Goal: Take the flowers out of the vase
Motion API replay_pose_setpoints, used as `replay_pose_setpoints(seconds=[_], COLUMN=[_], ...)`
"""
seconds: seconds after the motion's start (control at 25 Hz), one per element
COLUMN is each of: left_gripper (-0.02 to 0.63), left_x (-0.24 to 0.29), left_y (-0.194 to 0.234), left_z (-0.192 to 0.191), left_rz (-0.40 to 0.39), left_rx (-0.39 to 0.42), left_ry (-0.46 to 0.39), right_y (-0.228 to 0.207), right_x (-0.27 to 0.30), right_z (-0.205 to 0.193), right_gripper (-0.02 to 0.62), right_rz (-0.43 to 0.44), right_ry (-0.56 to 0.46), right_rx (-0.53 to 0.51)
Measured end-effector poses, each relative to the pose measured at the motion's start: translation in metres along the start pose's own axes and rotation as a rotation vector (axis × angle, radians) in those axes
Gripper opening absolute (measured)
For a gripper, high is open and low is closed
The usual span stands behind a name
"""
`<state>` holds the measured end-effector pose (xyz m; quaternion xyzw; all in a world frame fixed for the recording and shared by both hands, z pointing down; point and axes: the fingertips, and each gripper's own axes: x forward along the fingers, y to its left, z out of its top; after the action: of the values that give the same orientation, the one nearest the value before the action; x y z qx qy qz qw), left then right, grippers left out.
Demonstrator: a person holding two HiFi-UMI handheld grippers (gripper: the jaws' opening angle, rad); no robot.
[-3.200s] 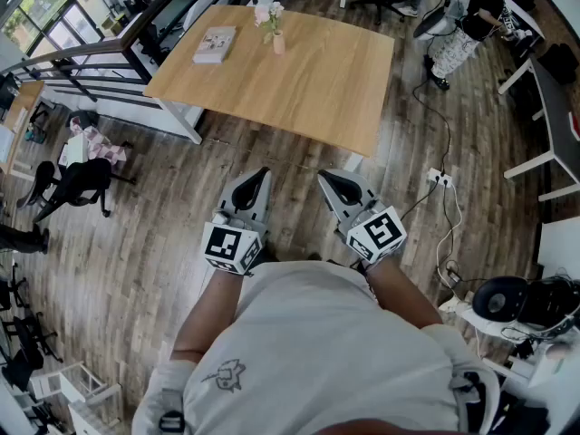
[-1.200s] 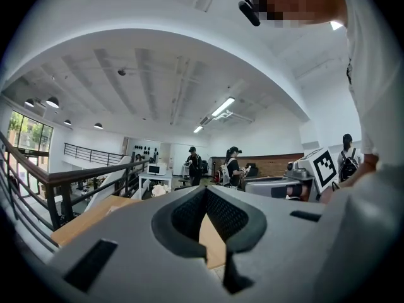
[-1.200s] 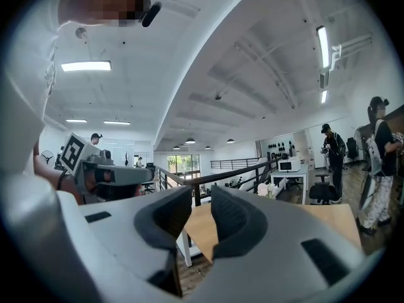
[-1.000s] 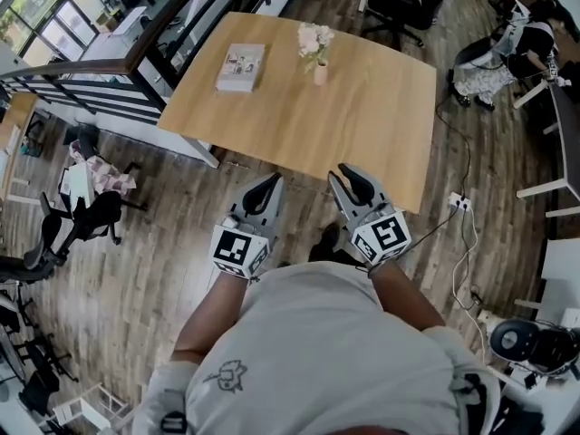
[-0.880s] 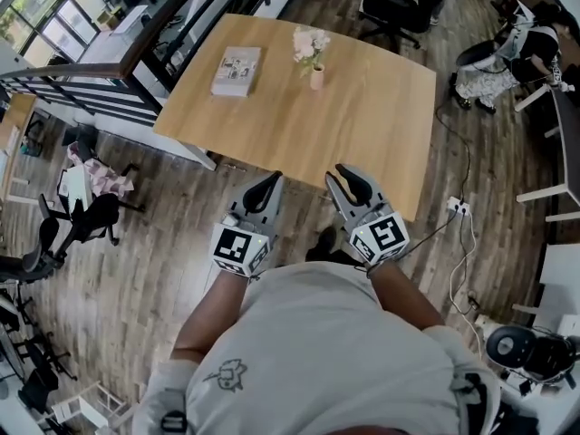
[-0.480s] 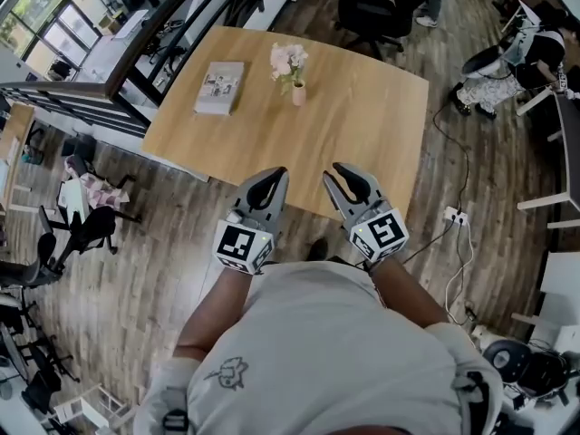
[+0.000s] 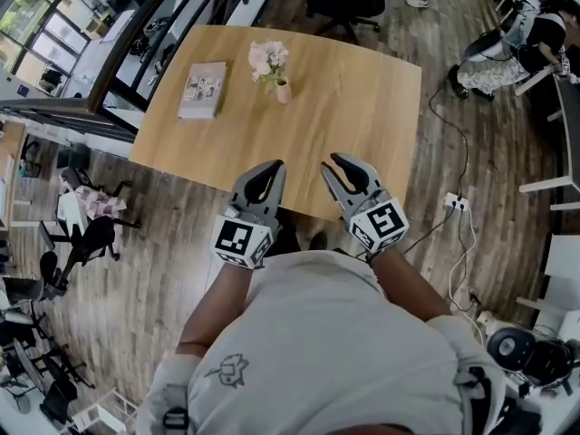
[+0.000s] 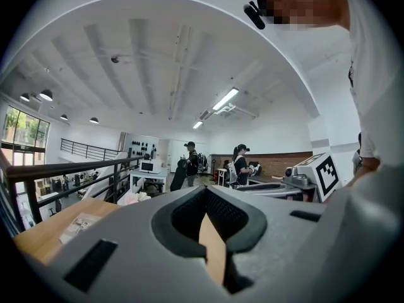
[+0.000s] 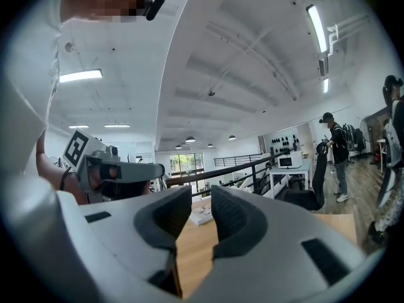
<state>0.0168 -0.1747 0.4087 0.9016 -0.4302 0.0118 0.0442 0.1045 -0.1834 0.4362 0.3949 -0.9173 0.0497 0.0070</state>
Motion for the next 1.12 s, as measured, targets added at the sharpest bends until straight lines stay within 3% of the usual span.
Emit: replay_pose_setpoints(seconds=[0.44, 1.12], left_gripper=[0.005, 0.005], left_x=[0.051, 0.123], left_y=[0.049, 0.186], left_z=[-0.008, -0.078], left_rz=[-0.055, -0.107], left_rx=[-0.029, -0.115], left_ry=[0.019, 0.142], right_y=[-0.038, -0.1], right_x=[0.053, 0.217], right_z=[-0.007, -0.096], right_gripper=[0.107, 0.13], right_rz=[-0.048, -0.074], right_ry=[0.042, 0.251], right_rx=[0.002, 0.072])
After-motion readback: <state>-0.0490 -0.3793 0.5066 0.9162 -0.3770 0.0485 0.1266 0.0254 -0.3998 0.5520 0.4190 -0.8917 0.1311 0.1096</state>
